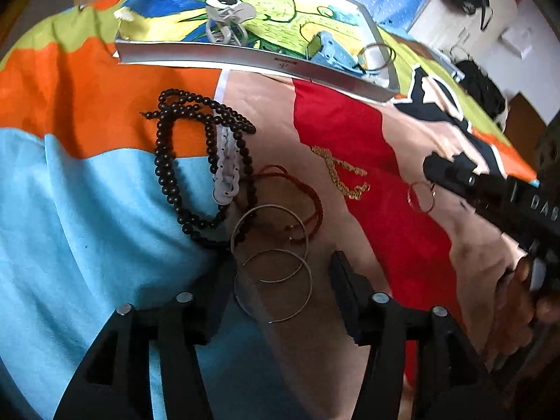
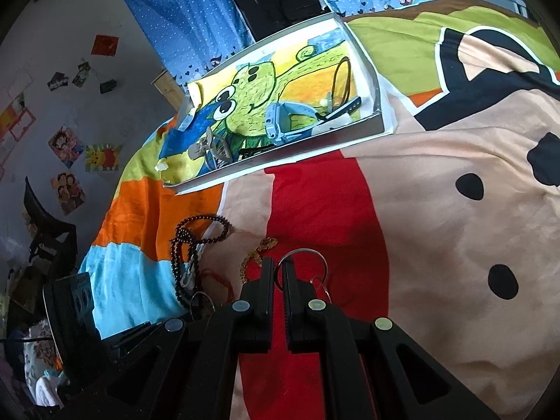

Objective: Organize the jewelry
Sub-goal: 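Close the left tool on a large silver hoop while the right tool grasps the small silver rings, then carry the hoop with the left tool onto the tray while the right tool carries the rings there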

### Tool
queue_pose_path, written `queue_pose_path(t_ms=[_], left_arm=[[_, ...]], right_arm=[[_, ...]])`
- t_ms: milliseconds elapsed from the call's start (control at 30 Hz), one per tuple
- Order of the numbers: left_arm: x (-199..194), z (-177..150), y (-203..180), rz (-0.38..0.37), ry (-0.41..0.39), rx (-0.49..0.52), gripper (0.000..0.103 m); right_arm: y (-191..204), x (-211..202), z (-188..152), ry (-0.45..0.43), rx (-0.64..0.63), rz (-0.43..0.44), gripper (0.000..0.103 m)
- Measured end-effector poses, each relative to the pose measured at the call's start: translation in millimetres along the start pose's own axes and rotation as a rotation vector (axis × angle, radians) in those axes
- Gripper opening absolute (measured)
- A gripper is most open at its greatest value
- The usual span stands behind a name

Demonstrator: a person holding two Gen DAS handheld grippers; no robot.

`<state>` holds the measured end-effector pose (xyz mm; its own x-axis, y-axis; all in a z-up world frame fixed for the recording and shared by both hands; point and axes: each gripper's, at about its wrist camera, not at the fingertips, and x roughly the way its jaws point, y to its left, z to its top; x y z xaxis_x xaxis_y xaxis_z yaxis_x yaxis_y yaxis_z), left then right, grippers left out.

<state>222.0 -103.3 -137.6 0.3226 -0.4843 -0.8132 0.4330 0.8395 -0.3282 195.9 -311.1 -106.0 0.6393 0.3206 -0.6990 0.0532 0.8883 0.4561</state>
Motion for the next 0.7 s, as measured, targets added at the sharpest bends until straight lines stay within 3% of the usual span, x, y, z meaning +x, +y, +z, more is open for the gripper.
queue_pose_path(t_ms=[167,200,333,700], left_arm=[[0,-5,-5,0.043,0.005,0.018,0.035],[-1,-6,-6,0.040,0.006,0.016,0.001],[-5,-10,-3,0.050,0.018,-0.026,0.001],[-43,-10,-13,0.027,-0.058,-0.027,0.001]], right_arm=[[1,-1,0,-0.002,-0.006,0.000,0.005],[1,-1,0,-0.003,-0.007,0.000,0.005],[1,-5,0,-0.012,-0.007,0.009,0.005],[1,-15,3,-0.040,0.010,0.049,0.005]])
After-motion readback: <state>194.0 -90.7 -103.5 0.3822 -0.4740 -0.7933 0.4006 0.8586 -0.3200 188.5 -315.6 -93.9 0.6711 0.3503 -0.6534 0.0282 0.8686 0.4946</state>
